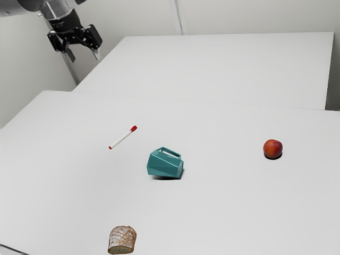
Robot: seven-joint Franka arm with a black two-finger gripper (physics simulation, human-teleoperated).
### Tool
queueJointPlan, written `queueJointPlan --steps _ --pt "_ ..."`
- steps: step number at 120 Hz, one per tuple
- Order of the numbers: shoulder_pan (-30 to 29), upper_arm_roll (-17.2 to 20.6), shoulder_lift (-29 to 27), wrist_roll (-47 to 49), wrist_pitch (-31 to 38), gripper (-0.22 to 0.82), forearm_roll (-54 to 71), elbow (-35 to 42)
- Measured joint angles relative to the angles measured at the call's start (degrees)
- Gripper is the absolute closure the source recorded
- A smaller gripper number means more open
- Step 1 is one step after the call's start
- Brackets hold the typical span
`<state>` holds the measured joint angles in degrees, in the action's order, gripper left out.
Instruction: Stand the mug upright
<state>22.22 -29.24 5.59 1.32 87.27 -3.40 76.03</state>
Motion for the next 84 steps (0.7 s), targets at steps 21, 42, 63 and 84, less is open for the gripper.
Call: queueJointPlan --steps 21,42,63,84 --pt "0.41 0.02 -0.74 -0.38 -0.01 0.02 -2.03 3.03" --pt "-5.14 -0.80 0.72 -5.30 7.61 0.02 -21.97 23.18" --pt "-7.39 -1.08 0.84 -17.37 15.59 0.02 -50.00 44.62" --pt "-5.90 -0.19 0.89 -29.61 20.50 0.02 -66.93 53.68"
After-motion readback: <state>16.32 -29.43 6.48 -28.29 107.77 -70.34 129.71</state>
